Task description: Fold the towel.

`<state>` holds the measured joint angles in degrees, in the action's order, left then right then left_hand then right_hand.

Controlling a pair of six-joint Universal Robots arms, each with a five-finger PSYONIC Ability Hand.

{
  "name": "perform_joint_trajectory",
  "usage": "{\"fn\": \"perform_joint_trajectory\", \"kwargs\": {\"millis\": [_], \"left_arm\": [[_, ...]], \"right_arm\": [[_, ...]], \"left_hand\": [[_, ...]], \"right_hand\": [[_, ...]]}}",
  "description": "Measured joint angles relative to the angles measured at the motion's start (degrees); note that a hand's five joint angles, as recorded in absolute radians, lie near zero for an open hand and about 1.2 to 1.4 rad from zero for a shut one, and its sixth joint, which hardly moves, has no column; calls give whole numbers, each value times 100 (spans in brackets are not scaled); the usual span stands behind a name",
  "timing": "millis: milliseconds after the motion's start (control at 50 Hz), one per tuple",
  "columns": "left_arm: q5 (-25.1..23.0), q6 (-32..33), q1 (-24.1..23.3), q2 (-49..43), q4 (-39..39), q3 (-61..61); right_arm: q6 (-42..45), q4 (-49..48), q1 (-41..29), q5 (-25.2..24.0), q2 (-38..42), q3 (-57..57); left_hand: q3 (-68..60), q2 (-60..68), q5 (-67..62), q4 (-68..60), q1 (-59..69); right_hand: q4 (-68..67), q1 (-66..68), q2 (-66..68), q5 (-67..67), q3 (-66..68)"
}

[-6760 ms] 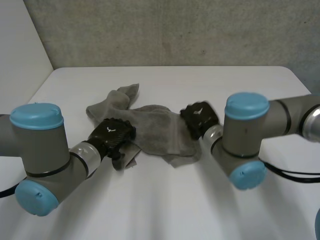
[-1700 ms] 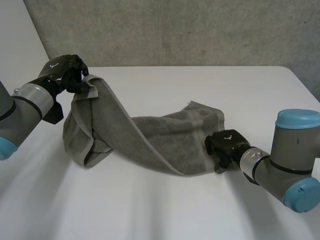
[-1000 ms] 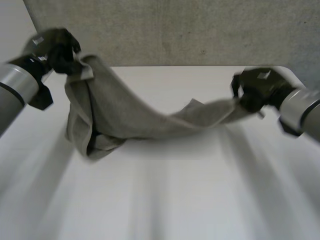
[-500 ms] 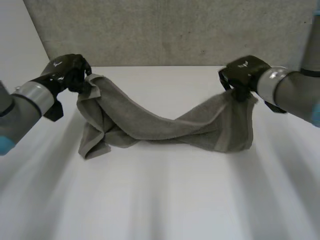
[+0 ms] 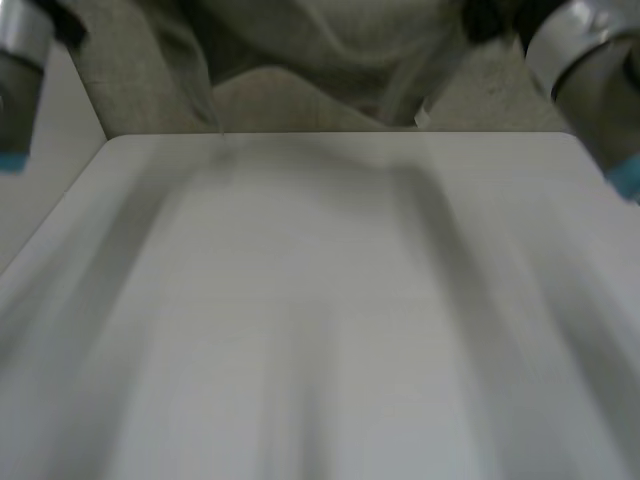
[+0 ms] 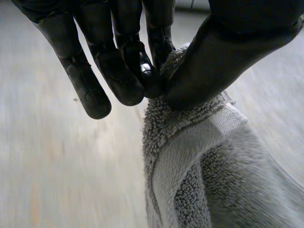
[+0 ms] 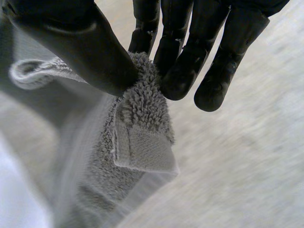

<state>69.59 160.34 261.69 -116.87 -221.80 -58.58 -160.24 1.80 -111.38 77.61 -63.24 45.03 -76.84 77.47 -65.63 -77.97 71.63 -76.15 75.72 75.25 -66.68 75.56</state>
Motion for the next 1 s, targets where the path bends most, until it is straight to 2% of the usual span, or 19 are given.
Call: {"fn": "perform_joint_trajectory", "kwargs": {"millis": [80, 220, 300, 400, 540, 620, 740, 820, 900, 1000], "left_arm": [[-521, 3, 247, -45, -141, -1187], [-1432, 265, 503, -68, -341, -2810], [-1714, 535, 515, 45, -184, -3421], [-1796, 878, 486, 251, 491, -3794], [-1577, 1443, 437, 395, 1754, -3796], [-1075, 1801, 369, 459, 2157, -3791], [-325, 1991, 268, 550, 2267, -3872], [92, 2026, 183, 594, 2242, -3978], [233, 2031, 113, 619, 2226, -4055], [261, 2020, 59, 684, 2235, -4131]], "right_arm": [[47, -198, 176, -428, -218, 1238], [162, -503, 386, -760, -338, 2941], [263, -583, 421, -763, -339, 3590], [343, -639, 422, -685, -311, 4047], [355, -630, 380, -491, -262, 4117], [339, -620, 358, -360, -267, 4086], [321, -614, 341, -281, -263, 4093], [315, -616, 336, -273, -258, 4120], [313, -621, 335, -279, -246, 4146], [317, -627, 335, -288, -191, 4178]], "left_hand": [[-1, 0, 0, 0, 0], [-3, 0, -1, 0, 0], [-4, 0, -1, -1, 0], [-5, 0, -2, -1, 0], [-5, 0, -2, -1, 0], [-5, 0, -3, -1, 0], [198, -254, 165, 285, -57], [1668, -1756, 1509, 1811, -1135], [3316, -3417, 3306, 3448, -2855], [4329, -4444, 4384, 4438, -3952]], "right_hand": [[0, 0, 0, 0, 0], [0, 0, 0, 0, 0], [0, 0, 0, 0, 0], [0, 0, 0, 0, 0], [0, 0, 0, 0, 0], [0, 0, 0, 0, 0], [0, 0, 0, 0, 0], [0, 0, 0, 0, 0], [0, 0, 0, 0, 0], [0, 0, 0, 0, 0]]}}
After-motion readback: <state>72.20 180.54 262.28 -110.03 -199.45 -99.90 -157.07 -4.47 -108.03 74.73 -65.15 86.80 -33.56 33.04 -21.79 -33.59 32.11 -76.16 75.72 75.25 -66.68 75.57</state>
